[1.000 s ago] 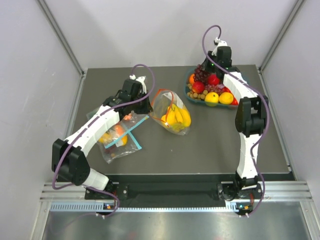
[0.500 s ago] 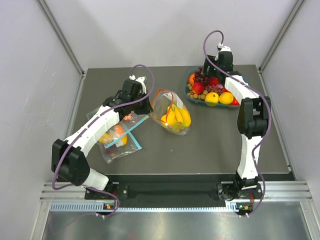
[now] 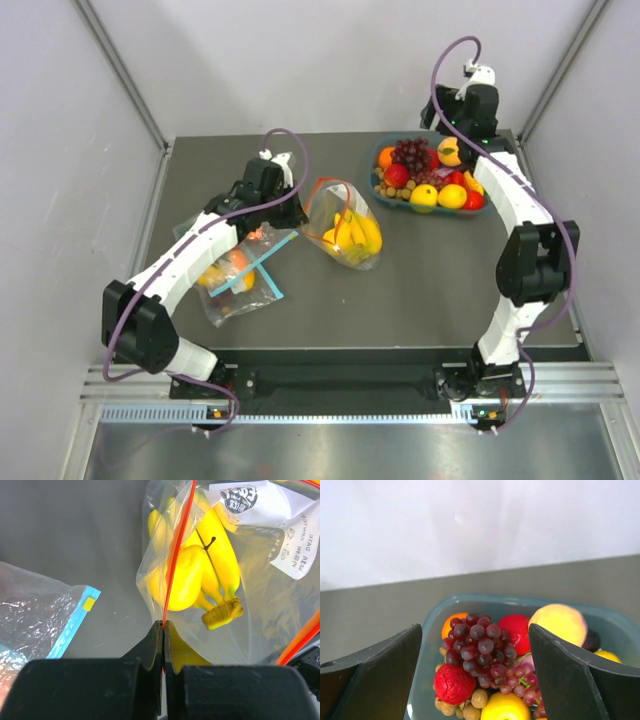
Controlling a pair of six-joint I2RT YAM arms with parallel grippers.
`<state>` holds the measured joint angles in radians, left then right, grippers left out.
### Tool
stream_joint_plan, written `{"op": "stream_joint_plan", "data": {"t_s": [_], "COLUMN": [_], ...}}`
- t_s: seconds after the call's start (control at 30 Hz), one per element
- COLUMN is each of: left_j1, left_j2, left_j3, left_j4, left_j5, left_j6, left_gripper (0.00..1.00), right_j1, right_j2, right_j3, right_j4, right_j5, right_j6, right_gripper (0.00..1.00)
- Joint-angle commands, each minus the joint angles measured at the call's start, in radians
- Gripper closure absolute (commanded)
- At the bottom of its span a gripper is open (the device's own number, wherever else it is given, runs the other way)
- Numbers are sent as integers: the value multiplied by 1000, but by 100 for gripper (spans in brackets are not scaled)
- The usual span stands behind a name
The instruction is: Open the zip-top bag and remove the fake food
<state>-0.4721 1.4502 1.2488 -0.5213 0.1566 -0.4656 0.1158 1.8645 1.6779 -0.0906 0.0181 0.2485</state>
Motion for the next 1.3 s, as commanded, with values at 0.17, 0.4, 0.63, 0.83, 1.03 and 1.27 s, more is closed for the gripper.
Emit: {"op": "stream_joint_plan", "data": {"t_s": [0.17,0.4,0.63,0.83,1.03,1.27], "left_j1": [1,-28,-68,-95,-118,-134], "left_j2": [13,82,131,139,125,84], "left_j3": [43,124,195,195,182,126], "left_j4": [87,90,116,147,164,195], "left_j5": [80,103,118,124,107,100], "left_j6": [-1,18,-7,-30,-38,-61], "left_gripper": [100,100,100,100,100,100], "right_j1": [-8,74,269,386,403,413], "right_j2": [-227,-358,-426,-439,-401,-321], "right_j3": [3,-24,-35,-107,-188,-155], "right_j4": [-60,-242,-443,-416,-435,-645], "right_j5": [-159,-432,-570,-653,-616,-497], "right_j6": [-66,-84,-92,11,41,-46], "right_gripper": [17,19,21,25,29,35]}}
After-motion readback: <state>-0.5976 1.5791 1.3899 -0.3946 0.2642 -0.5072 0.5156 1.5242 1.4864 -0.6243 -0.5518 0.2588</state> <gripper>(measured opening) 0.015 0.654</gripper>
